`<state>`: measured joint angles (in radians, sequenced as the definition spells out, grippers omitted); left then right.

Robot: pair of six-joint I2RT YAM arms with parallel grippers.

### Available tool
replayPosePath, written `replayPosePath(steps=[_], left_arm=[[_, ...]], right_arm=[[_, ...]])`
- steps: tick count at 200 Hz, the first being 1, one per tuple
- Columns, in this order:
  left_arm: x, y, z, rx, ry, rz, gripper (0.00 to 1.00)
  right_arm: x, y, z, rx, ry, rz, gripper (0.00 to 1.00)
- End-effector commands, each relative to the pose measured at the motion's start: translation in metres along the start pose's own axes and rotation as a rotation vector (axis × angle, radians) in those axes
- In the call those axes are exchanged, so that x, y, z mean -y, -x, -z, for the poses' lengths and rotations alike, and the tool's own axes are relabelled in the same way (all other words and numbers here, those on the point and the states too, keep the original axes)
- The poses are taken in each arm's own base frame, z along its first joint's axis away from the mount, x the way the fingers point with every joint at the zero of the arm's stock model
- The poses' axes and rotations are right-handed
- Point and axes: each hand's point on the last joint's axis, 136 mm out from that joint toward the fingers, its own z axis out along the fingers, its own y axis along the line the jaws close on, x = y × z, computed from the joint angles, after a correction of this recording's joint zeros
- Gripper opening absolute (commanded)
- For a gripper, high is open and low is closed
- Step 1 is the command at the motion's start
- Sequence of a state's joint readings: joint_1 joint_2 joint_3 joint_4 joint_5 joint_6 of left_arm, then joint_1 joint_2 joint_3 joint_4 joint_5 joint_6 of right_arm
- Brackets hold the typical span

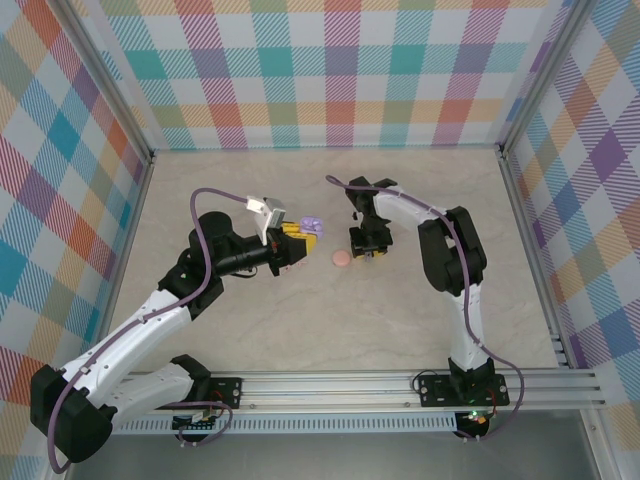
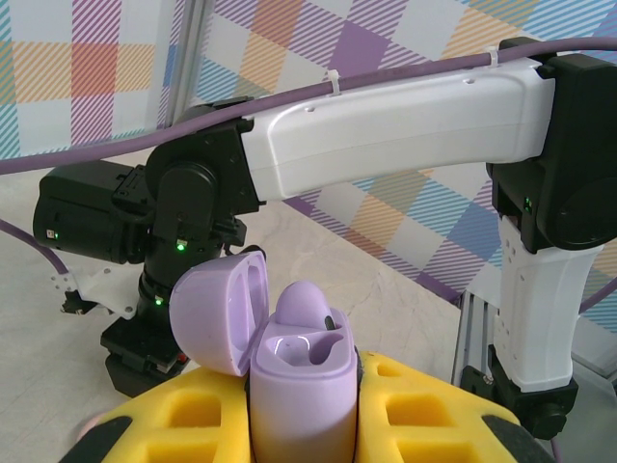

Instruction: Insert wireless bluetooth earbuds into charging case

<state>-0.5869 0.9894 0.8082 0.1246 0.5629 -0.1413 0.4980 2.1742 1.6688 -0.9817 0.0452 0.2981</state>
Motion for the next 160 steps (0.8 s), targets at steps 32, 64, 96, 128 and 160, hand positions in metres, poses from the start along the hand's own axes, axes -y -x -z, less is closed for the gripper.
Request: replayPosePath(steps=[32,64,96,128,160], left_arm=[[0.006,0.002,0.0,0.0,-0.013,-0.004,0.1],[0.006,0.001,0.001,-0.002,-0.013,-0.003,0.1],[0.005,0.0,0.001,0.0,-0.011,-0.004,0.1],[0.005,0.0,0.001,0.001,-0.012,-0.005,0.1],[0.005,-0.001,0.001,0.0,-0.012,-0.005,0.1]], right_arm=[[0.005,0.006,0.004,0.006,-0.033,-0.084,0.36],[0.005,0.004,0.0,-0.016,-0.036,-0.093,0.35],[0.006,-0.001,-0.004,-0.036,-0.036,-0.089,0.34],[0.007,-0.005,-0.009,-0.054,-0.042,-0.094,0.31],[0.009,-0.006,-0.012,-0.06,-0.052,-0.099,0.23]])
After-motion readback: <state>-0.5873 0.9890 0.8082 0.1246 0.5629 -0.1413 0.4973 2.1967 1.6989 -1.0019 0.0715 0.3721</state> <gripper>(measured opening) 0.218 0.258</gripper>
